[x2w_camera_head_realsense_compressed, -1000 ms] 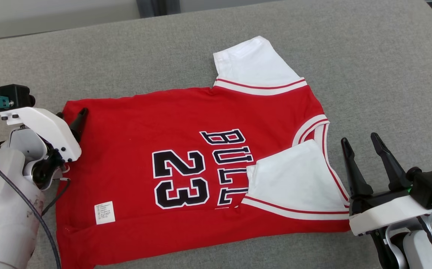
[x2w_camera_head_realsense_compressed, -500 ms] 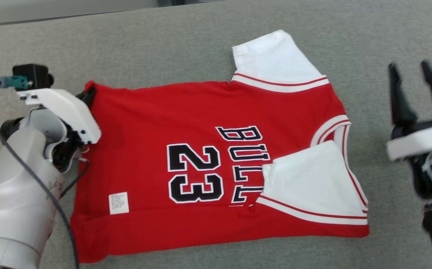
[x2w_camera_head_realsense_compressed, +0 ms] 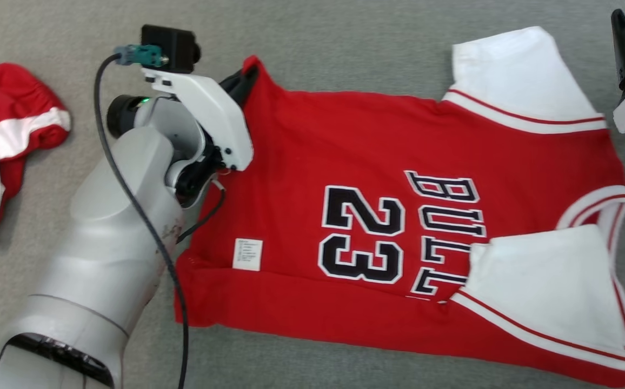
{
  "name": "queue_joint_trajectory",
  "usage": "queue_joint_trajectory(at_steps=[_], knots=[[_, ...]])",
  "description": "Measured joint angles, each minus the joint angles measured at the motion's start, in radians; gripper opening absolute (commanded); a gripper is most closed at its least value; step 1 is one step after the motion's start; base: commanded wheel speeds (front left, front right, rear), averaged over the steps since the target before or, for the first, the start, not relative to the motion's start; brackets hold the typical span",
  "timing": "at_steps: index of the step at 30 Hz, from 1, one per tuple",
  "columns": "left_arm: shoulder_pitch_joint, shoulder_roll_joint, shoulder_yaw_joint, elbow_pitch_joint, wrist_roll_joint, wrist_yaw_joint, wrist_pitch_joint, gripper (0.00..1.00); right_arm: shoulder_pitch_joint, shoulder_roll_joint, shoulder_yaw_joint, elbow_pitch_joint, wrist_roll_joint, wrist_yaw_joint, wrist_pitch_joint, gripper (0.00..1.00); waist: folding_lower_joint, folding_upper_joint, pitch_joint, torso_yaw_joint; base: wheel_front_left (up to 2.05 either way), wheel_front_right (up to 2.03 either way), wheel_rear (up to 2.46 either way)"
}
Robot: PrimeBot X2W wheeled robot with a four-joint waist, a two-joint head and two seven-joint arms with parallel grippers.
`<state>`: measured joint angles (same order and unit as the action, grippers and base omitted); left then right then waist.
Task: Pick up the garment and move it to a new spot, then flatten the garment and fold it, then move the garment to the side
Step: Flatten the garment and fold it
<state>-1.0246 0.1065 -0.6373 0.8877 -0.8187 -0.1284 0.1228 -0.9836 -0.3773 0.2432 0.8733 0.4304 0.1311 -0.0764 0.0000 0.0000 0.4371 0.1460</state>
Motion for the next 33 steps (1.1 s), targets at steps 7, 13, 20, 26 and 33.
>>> queue_joint_trajectory(at_steps=[7, 13, 20, 26, 33], knots=[[-0.042, -0.029, -0.089, -0.012, -0.044, 0.000, -0.027, 0.00, -0.075, -0.014, 0.123, 0.141, 0.044, 0.000, 0.054, 1.00, 0.0000, 0.0000, 0.053, 0.091, 0.00, 0.00, 0.00], [-0.056, -0.030, -0.131, -0.010, -0.077, 0.000, -0.046, 0.00, -0.122, -0.023, 0.184, 0.194, 0.080, 0.000, 0.091, 1.00, 0.0000, 0.0000, 0.080, 0.116, 0.00, 0.00, 0.00], [-0.068, 0.005, -0.173, -0.019, -0.145, 0.000, -0.064, 0.00, -0.133, -0.026, 0.291, 0.168, 0.163, 0.000, 0.095, 0.00, 0.0000, 0.0000, 0.076, 0.102, 0.00, 0.00, 0.00], [-0.057, 0.066, -0.200, -0.063, -0.202, 0.000, -0.071, 0.00, -0.114, -0.060, 0.381, 0.068, 0.276, 0.000, 0.074, 0.00, 0.0000, 0.0000, 0.054, 0.072, 0.00, 0.00, 0.00], [0.037, 0.165, -0.216, -0.151, -0.273, -0.001, -0.103, 0.00, -0.021, -0.138, 0.479, -0.118, 0.422, 0.000, -0.011, 0.00, 0.0000, 0.0000, 0.000, 0.035, 0.00, 0.00, 0.00]])
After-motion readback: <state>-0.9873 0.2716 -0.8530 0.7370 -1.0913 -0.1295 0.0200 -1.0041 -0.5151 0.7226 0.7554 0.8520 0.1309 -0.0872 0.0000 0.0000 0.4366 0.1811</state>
